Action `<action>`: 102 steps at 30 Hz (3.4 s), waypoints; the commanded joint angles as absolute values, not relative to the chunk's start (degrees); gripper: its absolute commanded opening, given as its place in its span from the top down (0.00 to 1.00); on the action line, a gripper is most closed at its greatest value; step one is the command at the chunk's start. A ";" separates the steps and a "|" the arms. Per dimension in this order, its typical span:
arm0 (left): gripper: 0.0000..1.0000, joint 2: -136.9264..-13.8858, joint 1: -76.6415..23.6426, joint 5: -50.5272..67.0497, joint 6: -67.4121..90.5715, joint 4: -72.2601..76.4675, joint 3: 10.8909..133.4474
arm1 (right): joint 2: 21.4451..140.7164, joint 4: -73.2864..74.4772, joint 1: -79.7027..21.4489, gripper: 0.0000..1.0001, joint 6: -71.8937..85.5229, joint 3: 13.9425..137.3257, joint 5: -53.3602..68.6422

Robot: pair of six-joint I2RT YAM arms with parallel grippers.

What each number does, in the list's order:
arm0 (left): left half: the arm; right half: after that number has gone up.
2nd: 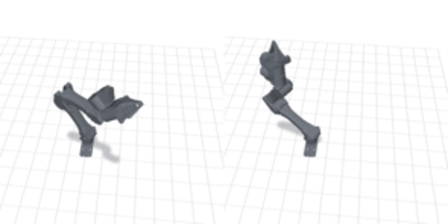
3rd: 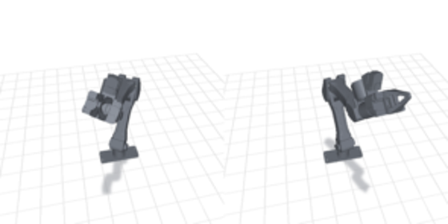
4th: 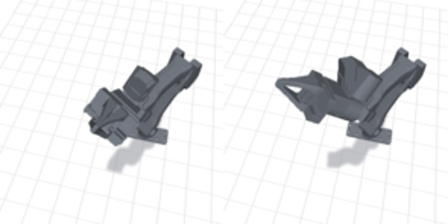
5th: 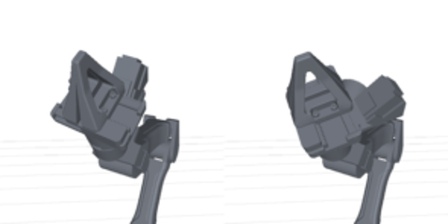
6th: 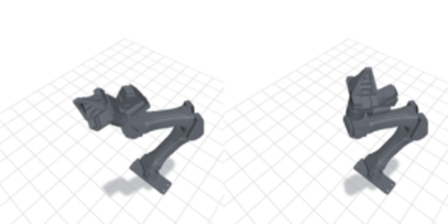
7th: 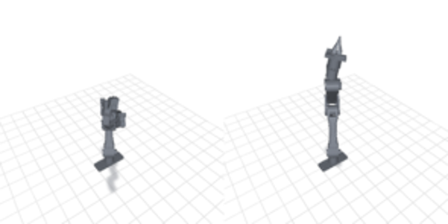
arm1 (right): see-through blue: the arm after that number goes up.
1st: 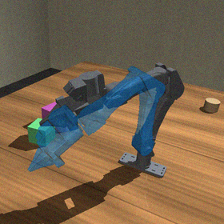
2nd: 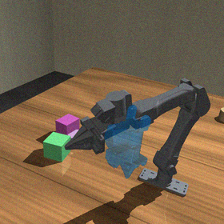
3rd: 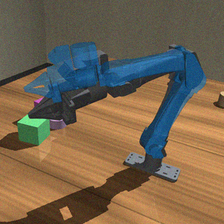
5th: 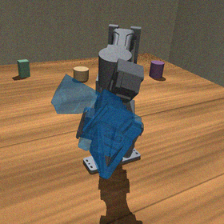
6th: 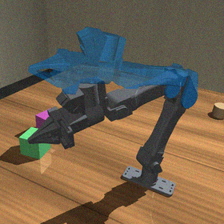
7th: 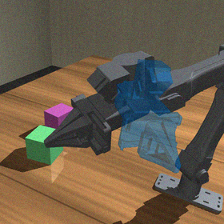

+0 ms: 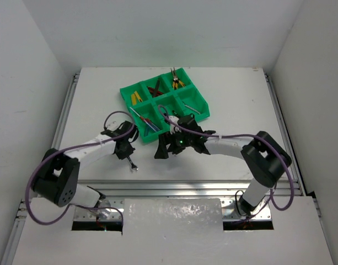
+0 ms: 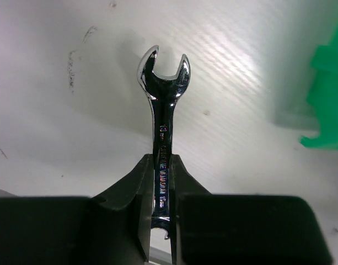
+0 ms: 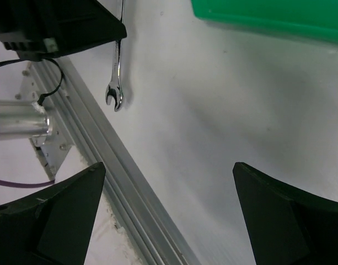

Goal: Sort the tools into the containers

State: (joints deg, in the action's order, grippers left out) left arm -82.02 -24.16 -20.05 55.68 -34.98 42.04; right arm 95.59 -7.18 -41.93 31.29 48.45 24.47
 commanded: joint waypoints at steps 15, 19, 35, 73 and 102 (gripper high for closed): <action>1.00 -65.14 -25.84 -10.03 52.47 -23.12 36.22 | 112.32 -38.76 -47.90 0.14 42.71 55.72 34.89; 1.00 -60.74 -25.93 -7.30 52.82 -20.04 35.07 | 113.64 -40.69 -48.43 0.19 44.38 56.34 34.89; 0.06 -52.74 -26.19 -16.92 48.61 -28.11 44.35 | 102.23 -27.55 -44.49 1.00 36.92 51.95 25.94; 0.05 -47.02 -24.44 -21.97 23.90 -35.15 50.27 | 116.56 21.44 -14.85 0.42 5.98 100.37 10.11; 0.00 -28.39 -18.90 -36.30 21.27 -26.02 39.99 | 30.86 31.82 -15.47 0.01 15.64 39.56 -4.58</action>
State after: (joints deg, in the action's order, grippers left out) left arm -30.48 -19.40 -39.75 24.40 -33.10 40.29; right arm 33.32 32.40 -15.14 15.00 41.32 -4.51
